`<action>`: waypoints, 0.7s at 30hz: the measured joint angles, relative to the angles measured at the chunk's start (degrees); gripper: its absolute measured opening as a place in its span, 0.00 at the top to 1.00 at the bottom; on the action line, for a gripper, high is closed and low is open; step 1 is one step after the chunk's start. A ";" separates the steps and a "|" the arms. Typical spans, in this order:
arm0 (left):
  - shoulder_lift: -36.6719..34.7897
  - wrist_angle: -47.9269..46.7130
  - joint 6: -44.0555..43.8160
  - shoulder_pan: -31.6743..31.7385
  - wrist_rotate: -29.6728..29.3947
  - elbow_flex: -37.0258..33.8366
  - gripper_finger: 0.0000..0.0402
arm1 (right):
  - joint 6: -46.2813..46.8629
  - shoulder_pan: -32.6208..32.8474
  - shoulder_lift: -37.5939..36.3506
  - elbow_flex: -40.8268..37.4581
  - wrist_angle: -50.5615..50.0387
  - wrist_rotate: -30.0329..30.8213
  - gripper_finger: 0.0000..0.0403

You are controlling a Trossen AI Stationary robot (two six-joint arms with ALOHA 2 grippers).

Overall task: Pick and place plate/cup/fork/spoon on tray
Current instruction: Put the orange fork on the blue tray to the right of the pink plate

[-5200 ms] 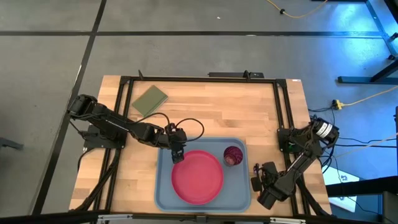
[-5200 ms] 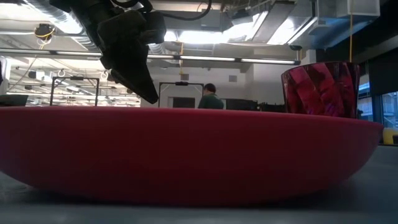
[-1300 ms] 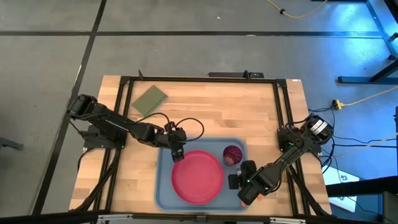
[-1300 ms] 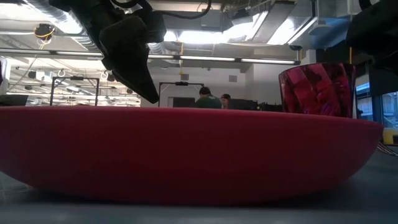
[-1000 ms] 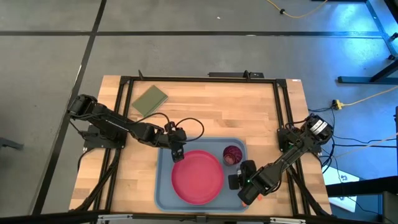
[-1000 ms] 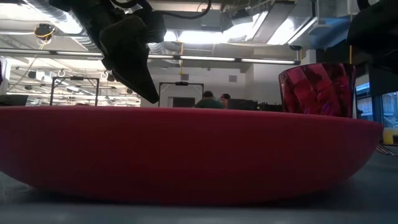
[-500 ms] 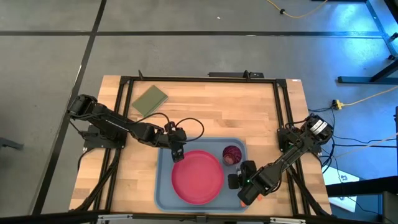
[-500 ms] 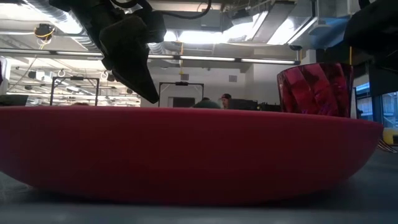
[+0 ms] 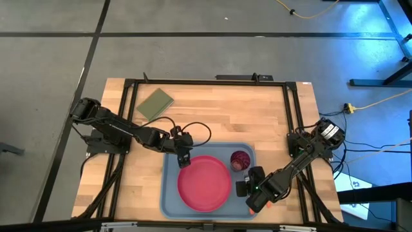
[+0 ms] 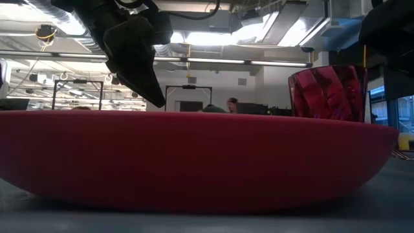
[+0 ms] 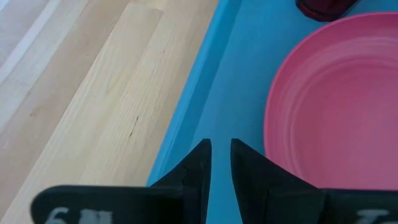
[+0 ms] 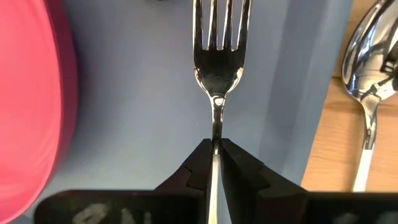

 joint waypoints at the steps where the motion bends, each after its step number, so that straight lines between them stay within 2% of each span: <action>1: 0.00 0.00 -0.02 0.00 0.00 0.00 0.86 | -0.08 0.00 0.00 0.00 0.04 0.03 0.91; 14: 0.00 0.01 -0.04 0.00 0.00 0.00 0.86 | 1.45 0.00 0.00 0.00 0.78 -0.64 0.91; 21: 0.00 0.02 -0.04 0.00 0.00 0.00 0.86 | -1.56 0.02 0.00 0.00 0.78 0.64 0.91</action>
